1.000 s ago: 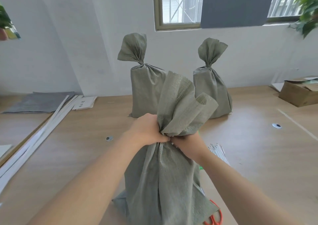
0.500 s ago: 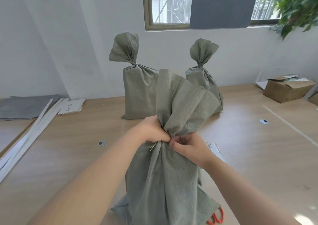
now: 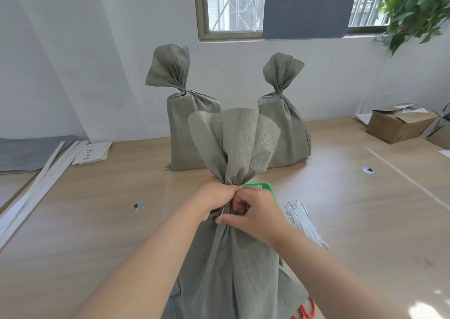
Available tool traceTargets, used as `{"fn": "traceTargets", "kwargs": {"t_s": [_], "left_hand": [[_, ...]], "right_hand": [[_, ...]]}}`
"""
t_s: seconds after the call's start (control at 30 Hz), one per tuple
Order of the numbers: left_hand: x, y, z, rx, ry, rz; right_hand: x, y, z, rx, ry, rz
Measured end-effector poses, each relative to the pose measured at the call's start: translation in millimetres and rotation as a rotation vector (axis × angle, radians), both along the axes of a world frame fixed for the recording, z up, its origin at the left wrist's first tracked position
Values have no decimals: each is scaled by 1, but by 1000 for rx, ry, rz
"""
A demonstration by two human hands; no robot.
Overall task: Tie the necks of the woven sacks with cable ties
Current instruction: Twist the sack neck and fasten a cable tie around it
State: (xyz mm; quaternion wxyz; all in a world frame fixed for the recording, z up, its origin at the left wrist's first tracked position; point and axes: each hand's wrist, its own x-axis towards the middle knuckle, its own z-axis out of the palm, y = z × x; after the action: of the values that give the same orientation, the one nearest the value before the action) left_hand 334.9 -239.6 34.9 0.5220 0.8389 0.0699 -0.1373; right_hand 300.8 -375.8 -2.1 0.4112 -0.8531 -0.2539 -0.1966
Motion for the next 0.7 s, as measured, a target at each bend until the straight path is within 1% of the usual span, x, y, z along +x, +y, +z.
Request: {"fn": "traceTargets", "kwargs": {"t_s": [0.13, 0.3, 0.37, 0.47, 0.53, 0.6, 0.7], "left_hand": [[-3, -1, -2, -76, -20, 40], [-9, 5, -1, -209, -7, 25], [-10, 9, -4, -294, 1, 25], [-9, 17, -12, -526, 44, 30], [-8, 21, -17, -631, 75, 20], [-8, 21, -19, -681, 90, 20], [-9, 20, -20, -664, 88, 6]], "right_hand": [[1, 6, -5, -60, -129, -55], [7, 7, -5, -73, -176, 48], [9, 7, -5, -22, -126, 52], [10, 2, -7, 123, 48, 55], [10, -2, -7, 196, 158, 62], [11, -5, -7, 213, 227, 60], [10, -9, -6, 243, 314, 53]]}}
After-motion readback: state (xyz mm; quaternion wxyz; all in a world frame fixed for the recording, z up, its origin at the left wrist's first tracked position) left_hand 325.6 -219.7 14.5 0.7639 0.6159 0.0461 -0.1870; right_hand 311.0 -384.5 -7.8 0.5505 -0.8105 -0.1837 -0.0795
